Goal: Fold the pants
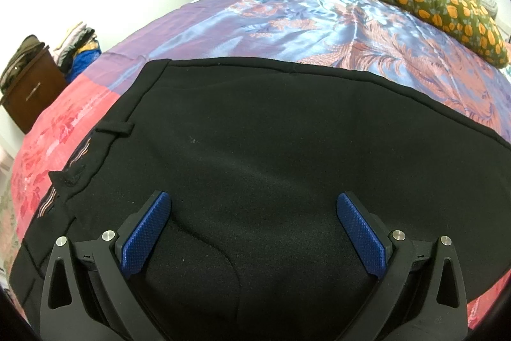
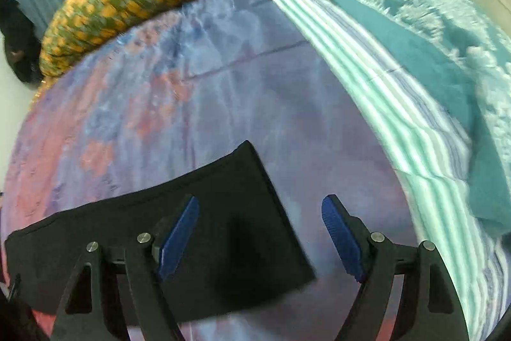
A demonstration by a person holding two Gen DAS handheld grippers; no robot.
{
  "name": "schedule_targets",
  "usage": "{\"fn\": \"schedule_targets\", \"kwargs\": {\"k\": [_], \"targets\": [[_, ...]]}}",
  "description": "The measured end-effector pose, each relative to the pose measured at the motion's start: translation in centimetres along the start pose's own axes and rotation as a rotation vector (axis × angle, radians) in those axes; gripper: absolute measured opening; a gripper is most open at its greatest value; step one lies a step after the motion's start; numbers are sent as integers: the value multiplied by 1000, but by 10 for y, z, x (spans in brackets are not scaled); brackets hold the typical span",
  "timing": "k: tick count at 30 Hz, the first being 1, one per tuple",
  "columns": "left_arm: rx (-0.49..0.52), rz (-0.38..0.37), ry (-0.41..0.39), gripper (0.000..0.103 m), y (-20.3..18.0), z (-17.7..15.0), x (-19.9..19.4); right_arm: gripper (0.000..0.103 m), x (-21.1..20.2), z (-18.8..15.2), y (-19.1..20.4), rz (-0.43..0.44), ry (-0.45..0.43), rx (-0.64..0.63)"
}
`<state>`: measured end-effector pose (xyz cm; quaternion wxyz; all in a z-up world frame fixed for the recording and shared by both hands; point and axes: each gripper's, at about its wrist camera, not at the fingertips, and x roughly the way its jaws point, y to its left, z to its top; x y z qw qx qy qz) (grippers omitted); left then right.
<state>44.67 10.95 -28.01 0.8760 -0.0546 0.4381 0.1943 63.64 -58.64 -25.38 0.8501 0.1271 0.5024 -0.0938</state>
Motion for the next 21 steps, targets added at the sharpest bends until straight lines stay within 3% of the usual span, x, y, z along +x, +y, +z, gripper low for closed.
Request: {"fn": "schedule_targets", "kwargs": {"k": [2,3,4,5,10,15,18,21], "targets": [[1,2,1,102,0,0,0,71,24,-2,16,-8,73,-35],[1,2,1,102,1,0,1,52,29,-2,23,-59,83,-76],[2,3,1,102,1,0,1,18,26,-6,35,-89,56,-145],[2,3,1,102,0,0,0,13,20,-8,41,-41,38,-177],[7,8,2,102,0,1,1,13,-48,-38,62,-97,-129,-365],[18,18,12,102,-2,2,2,13,-155,-127,48,-63,-324,-488],[28,33,34,103,-5,5,2,13,-187,-198,40,-62,-360,-578],[55,58,84,102,-10,12,-1,15,-185,-261,28,-68,-296,-652]]}}
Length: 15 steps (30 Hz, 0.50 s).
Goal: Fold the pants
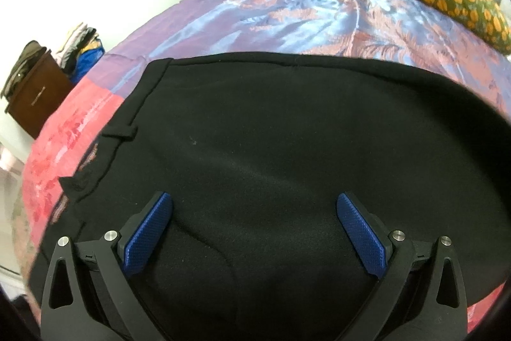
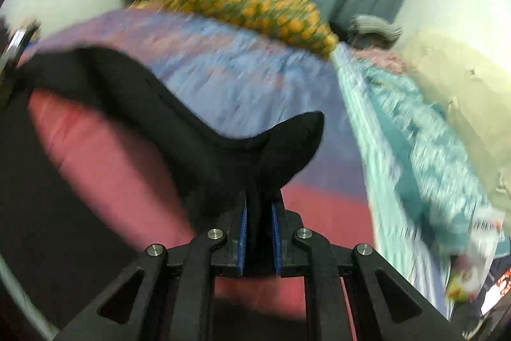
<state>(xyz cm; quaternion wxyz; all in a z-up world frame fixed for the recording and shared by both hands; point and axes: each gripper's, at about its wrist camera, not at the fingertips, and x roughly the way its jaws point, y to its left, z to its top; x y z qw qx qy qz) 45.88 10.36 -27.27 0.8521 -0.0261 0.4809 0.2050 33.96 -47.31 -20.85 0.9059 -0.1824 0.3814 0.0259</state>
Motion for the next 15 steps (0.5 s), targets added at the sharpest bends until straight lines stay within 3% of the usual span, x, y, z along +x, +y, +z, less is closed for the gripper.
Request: {"fn": "schedule_targets", "kwargs": {"k": [2,3,4,9,13,15], "targets": [[22,-1,45,102,-1,3,-7,38,4,-27,11,31,60,-21],[21,-16,65,102,2,2,-16,64,6,-38,14,46,97,-20],[12,-37,69,102,4,0,-25,73,4,-46,14,32,123,-14],[22,-170,25,102,26,-32,-74,74,-32,-64,-8,-38,130,100],[84,-165,-9,102,33,-72,-93,74,-59,-60,-10,-44,132,228],[92,-165,-8,102,35,-89,-96,74,-72,-58,-7,10,130,371]]}}
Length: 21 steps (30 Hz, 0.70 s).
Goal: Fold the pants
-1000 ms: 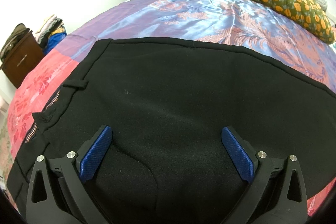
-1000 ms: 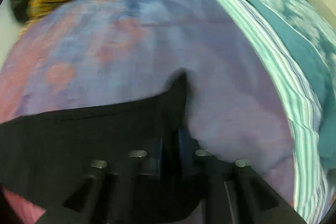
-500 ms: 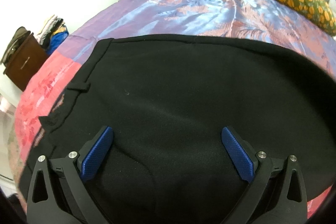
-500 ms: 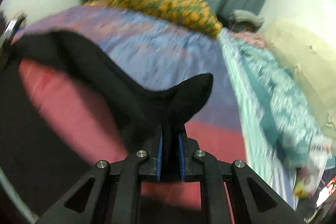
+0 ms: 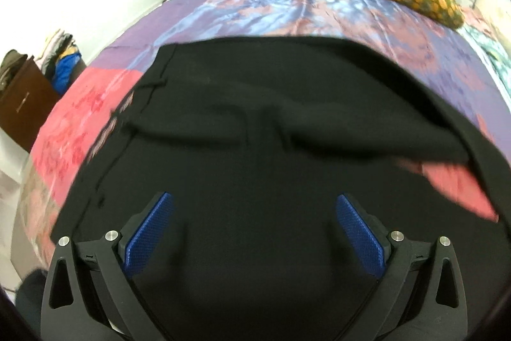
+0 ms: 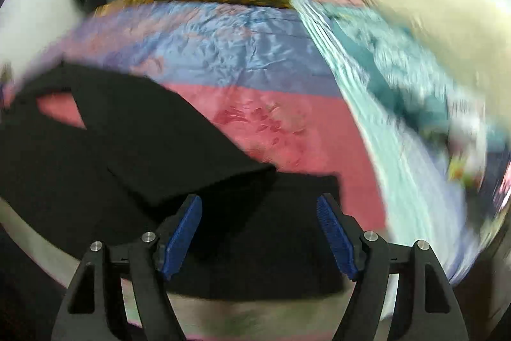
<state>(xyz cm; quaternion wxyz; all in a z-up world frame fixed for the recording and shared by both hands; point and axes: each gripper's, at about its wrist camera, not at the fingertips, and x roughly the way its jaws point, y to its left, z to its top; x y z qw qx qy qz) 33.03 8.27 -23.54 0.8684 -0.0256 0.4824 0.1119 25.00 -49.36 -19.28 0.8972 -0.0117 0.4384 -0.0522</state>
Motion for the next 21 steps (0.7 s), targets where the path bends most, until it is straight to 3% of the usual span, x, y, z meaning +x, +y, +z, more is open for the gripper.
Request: {"fn": "schedule_targets", "kwargs": {"k": [4,7,9,11,14,19,21], "targets": [[-15,-10,34,102,-4,-19,6,74,-14,-7,13,110,40,227],[-24,-16,25,102,-8,-24,5,75,-16,-23,22,268,41,486],[-24,-19,12,102,-11,-22,6,75,0,-37,35,430,65,671],[-12,-15,3,102,-16,-21,10,75,20,-48,52,514,90,784],[11,0,-6,103,-19,-25,19,74,51,-58,69,484,94,841],[-13,-24,-44,103,-16,-31,21,72,52,-62,57,363,-70,963],[-14,-20,-53,103,-17,-32,21,62,54,-65,50,331,-93,1020]]}}
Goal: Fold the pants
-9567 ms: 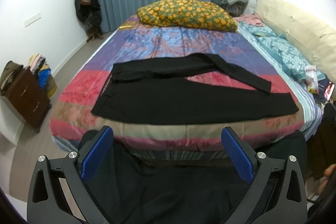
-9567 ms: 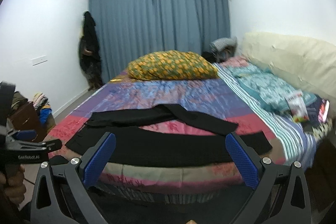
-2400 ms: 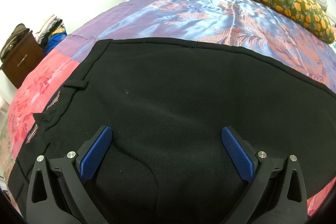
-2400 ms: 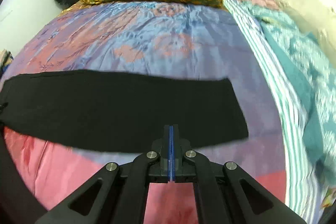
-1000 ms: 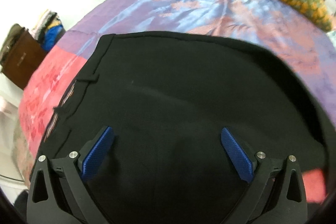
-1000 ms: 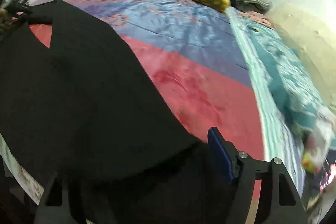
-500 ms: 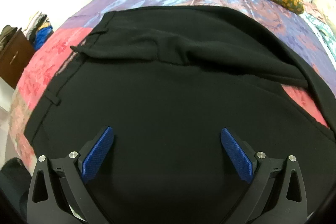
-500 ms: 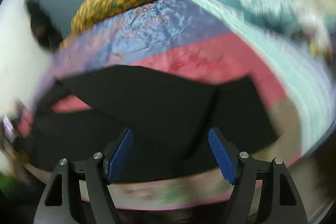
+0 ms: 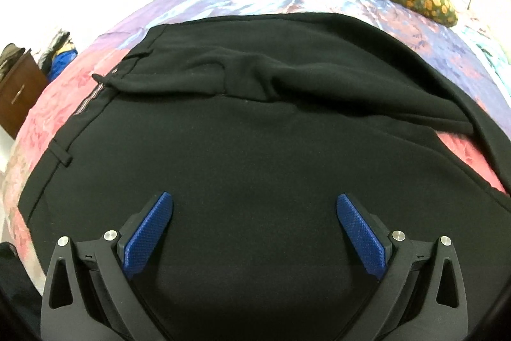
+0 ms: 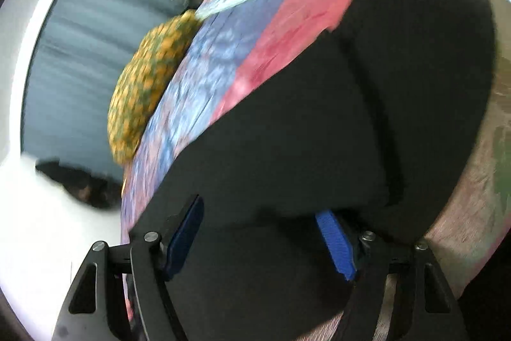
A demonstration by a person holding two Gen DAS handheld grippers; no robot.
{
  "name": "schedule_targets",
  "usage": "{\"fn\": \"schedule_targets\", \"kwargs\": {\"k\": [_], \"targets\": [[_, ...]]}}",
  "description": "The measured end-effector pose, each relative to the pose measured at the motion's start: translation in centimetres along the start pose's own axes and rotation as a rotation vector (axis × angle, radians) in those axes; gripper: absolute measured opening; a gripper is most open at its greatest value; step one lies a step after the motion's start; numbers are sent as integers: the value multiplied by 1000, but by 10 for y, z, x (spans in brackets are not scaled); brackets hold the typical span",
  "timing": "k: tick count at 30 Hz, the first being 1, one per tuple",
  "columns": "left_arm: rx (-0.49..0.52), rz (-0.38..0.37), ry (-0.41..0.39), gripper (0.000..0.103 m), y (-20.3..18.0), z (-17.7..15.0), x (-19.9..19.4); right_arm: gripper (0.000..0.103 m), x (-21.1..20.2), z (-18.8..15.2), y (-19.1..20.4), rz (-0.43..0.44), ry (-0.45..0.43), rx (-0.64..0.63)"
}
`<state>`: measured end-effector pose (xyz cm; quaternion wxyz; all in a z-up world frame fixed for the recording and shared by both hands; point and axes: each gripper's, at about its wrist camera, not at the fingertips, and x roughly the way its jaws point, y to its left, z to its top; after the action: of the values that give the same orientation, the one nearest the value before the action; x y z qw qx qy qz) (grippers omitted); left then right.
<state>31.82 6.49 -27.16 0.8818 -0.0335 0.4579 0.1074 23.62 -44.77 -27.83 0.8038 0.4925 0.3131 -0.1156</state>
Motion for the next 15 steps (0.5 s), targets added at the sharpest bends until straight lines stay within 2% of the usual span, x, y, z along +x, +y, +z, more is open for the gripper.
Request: {"fn": "schedule_targets", "kwargs": {"k": [2,3,5,11,14,15], "targets": [[2,5,-5,103,-1,0,0,19,0,5,-2,-54,-12,6],[3,6,-7,103,-1,0,0,5,1,7,-4,-76,-12,8],[0,2,-8,103,0,0,1,5,-3,7,-3,-68,-23,16],[-5,1,11,103,-1,2,1,5,-29,21,50,-5,-77,-150],[12,-11,82,102,-2,14,1,5,-44,39,82,54,-96,-206],[16,-52,125,102,-1,25,2,5,-50,45,92,74,-104,-228]]}}
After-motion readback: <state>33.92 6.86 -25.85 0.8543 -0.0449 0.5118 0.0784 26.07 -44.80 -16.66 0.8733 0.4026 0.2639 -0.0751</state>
